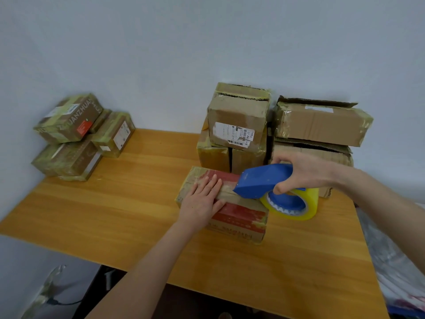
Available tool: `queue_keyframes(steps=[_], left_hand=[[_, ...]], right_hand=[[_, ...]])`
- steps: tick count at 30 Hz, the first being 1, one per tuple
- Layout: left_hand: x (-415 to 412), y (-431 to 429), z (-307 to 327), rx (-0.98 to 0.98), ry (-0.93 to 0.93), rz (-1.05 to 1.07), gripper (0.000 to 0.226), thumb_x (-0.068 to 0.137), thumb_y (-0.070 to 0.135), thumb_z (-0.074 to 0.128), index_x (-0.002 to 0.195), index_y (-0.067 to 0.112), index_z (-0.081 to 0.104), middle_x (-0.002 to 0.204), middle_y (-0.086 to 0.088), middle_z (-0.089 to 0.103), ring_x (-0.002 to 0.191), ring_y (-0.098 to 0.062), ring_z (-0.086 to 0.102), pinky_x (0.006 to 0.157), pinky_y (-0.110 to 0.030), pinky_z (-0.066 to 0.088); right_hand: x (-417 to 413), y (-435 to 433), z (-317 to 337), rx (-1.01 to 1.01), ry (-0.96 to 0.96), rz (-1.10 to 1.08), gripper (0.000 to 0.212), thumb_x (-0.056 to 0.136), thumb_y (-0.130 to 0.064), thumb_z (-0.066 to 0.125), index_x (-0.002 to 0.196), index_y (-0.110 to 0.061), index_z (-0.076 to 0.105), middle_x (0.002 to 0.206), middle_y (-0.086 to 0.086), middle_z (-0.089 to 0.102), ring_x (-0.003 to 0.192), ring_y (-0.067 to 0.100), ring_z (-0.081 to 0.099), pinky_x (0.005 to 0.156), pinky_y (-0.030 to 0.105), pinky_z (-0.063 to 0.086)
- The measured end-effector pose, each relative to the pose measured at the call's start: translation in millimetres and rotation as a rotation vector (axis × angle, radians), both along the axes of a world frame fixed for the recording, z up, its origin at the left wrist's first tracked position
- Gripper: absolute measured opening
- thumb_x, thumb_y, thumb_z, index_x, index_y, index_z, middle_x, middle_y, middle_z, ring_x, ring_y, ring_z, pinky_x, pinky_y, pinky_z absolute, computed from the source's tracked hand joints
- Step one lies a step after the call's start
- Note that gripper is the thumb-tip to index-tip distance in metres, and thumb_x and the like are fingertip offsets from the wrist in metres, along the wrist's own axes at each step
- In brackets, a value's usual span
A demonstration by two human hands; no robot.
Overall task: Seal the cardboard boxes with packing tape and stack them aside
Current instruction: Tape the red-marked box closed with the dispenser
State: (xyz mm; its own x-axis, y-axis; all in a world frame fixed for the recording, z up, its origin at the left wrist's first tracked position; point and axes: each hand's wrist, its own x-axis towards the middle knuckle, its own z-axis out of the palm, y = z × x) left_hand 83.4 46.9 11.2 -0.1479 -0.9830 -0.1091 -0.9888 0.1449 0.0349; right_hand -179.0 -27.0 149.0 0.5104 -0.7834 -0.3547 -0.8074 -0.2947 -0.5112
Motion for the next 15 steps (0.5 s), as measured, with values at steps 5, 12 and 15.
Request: queue_keyframes(steps=[5, 12, 15], left_hand=[[-1.2, 1.0, -1.9, -0.014, 0.027, -0.004, 0.112, 0.058, 0.075, -0.040, 0.152, 0.027, -0.003, 0.157, 0.011, -0.012, 0.146, -0.008, -0.011, 0.114, -0.027, -0.012], [-20.9, 4.9, 10.3, 0.029, -0.021, -0.023, 0.097, 0.066, 0.078, -0.026, 0.150, 0.032, -0.012, 0.159, -0.001, -0.013, 0.147, -0.020, -0.012, 0.120, -0.043, -0.005], [-43.1, 10.1, 14.0, 0.058, -0.042, -0.106, 0.103, 0.068, 0.078, -0.010, 0.152, 0.020, -0.010, 0.159, 0.000, -0.014, 0.147, -0.018, -0.015, 0.120, -0.042, -0.004]], right_hand=[[-18.5, 12.0, -10.3, 0.023, 0.044, -0.040, 0.065, 0.045, -0.056, 0.069, 0.101, -0.030, 0.050, 0.095, -0.004, 0.062, 0.083, 0.013, 0.061, 0.075, 0.036, 0.055], [-20.6, 20.3, -23.8, -0.103, 0.185, 0.035, 0.068, 0.055, -0.064, 0.075, 0.106, -0.034, 0.043, 0.095, -0.011, 0.059, 0.085, 0.015, 0.060, 0.074, 0.039, 0.055], [-15.6, 22.8, -23.2, -0.193, 0.244, 0.048, 0.067, 0.061, -0.066, 0.074, 0.110, -0.033, 0.042, 0.094, -0.011, 0.059, 0.084, 0.017, 0.060, 0.070, 0.035, 0.053]])
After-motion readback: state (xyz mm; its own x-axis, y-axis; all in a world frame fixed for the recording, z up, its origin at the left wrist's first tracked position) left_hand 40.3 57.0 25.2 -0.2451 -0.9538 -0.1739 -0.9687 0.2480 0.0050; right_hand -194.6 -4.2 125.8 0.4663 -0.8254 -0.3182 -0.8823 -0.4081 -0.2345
